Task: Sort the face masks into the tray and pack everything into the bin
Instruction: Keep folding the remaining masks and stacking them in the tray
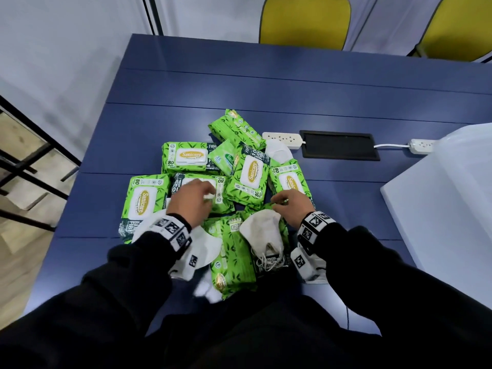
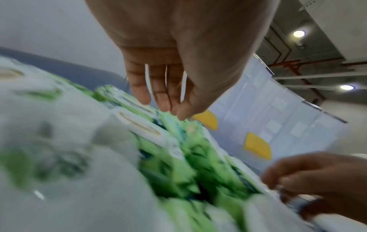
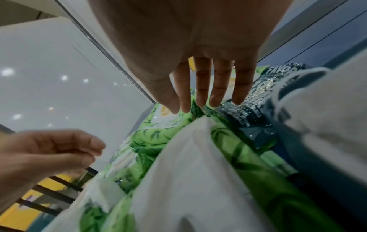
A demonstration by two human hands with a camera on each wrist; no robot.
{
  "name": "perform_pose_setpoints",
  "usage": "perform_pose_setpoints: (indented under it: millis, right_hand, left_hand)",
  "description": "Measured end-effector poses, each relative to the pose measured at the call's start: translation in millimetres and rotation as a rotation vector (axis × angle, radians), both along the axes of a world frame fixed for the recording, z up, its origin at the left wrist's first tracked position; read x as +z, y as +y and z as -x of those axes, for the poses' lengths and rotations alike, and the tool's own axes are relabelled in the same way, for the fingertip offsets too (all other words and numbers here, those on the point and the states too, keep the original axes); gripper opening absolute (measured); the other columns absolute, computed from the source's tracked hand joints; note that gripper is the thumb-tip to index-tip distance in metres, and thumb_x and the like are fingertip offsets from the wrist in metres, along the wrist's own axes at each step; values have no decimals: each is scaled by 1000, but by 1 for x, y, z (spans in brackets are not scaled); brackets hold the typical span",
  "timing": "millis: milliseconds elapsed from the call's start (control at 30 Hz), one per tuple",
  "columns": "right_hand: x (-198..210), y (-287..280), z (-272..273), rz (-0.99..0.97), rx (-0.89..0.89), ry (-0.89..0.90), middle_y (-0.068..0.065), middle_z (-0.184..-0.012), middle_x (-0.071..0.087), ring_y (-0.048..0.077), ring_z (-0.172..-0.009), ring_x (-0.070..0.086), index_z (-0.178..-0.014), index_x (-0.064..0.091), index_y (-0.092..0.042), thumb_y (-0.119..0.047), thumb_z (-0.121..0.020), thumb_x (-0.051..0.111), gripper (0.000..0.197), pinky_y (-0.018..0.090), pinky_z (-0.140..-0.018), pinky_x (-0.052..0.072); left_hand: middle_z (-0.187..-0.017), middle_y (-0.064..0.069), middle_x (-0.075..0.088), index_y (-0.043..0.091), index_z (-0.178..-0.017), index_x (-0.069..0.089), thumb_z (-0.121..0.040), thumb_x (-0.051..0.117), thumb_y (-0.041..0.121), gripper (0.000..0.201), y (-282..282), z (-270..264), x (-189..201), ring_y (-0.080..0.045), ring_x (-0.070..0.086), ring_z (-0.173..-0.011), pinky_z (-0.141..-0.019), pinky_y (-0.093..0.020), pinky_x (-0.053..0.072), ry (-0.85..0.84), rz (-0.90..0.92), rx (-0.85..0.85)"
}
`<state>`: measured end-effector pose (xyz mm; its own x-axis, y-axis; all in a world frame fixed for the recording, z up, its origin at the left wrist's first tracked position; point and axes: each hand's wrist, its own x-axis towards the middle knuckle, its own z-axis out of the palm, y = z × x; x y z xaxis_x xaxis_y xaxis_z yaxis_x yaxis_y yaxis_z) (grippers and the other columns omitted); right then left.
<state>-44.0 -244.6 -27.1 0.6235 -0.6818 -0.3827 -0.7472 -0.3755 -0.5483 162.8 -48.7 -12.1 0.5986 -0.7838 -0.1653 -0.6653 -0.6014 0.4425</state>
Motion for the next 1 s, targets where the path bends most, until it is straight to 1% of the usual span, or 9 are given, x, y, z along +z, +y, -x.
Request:
perform_pose_setpoints:
  millis: [100, 200, 400, 467, 633, 700, 767, 867, 1000]
  right_hand:
    - [2, 6, -11, -44, -95, -135, -6, -99, 73, 11, -89, 65, -98, 78, -21, -18, -89, 74, 10, 26, -82, 52]
    - [8, 18, -23, -127, -161, -266, -5, -91, 74, 13, -86, 66, -93, 77, -20, -13, -89, 74, 8, 25, -77, 51]
    - [18, 39, -36, -236, -128, -366, -8, -99, 75, 23, -91, 70, -88, 76, -27, -18, -88, 75, 9, 37, -83, 57]
    - [24, 43, -37, -299, -124, -412, -4, -104, 75, 23, -95, 70, -96, 75, -22, -18, -87, 78, 10, 36, -85, 56]
    - [39, 50, -42, -479, -89, -463, 1, -136, 60, 13, -126, 54, -137, 54, -22, -17, -78, 87, 68, 33, -106, 45]
    - [49, 53, -44, -649, -157, -545, 2, -127, 64, 14, -115, 62, -139, 52, -14, -3, -80, 82, 67, 31, -95, 53]
    - [56, 53, -41, -815, -226, -575, 10, -110, 72, 21, -93, 72, -121, 62, -5, 3, -85, 74, 39, 34, -76, 60]
    - [61, 47, -27, -848, -353, -475, 16, -85, 67, 28, -65, 71, -92, 61, -4, 0, -92, 68, 7, 39, -56, 61]
    - [60, 32, -2, -884, -457, -456, 15, -81, 68, 36, -61, 71, -94, 62, -5, 0, -94, 65, 6, 45, -48, 60]
  left_hand:
    - [-117, 0, 68, 34, -102, 69, -84, 67, 7, 32, 20, -39, 5, -26, 66, -104, -88, -41, 56, -115, -202, 56]
    - [-116, -1, 70, 35, -108, 71, -84, 75, 12, 34, 32, -47, -1, -27, 67, -103, -88, -39, 56, -107, -370, -8]
    - [-101, 1, 77, 32, -103, 76, -90, 72, 38, 15, 36, -52, -9, -25, 68, -98, -90, -36, 49, -195, -212, 50]
    - [-95, 3, 77, 29, -98, 79, -88, 77, 37, 13, 31, -53, 2, -22, 69, -93, -85, -34, 52, -10, -42, 135]
    - [-86, 3, 78, 16, -90, 82, -86, 82, 22, 7, 4, -25, 41, -7, 66, -74, -69, -23, 49, 543, 343, 87]
    - [-87, -9, 77, 12, -90, 80, -88, 79, 14, 3, -4, -12, 47, -15, 64, -73, -65, -29, 49, 727, 464, 157]
    - [-90, -17, 76, 9, -90, 78, -88, 78, 9, 1, -8, -1, 45, -22, 63, -74, -65, -34, 50, 835, 555, 261]
    - [-81, -5, 75, 9, -92, 74, -91, 74, 6, 3, -11, 16, 34, -19, 62, -62, -53, -26, 51, 883, 544, 336]
    - [-77, -2, 74, 7, -96, 73, -88, 79, 9, 10, -13, 41, 16, -19, 63, -55, -50, -30, 54, 910, 423, 323]
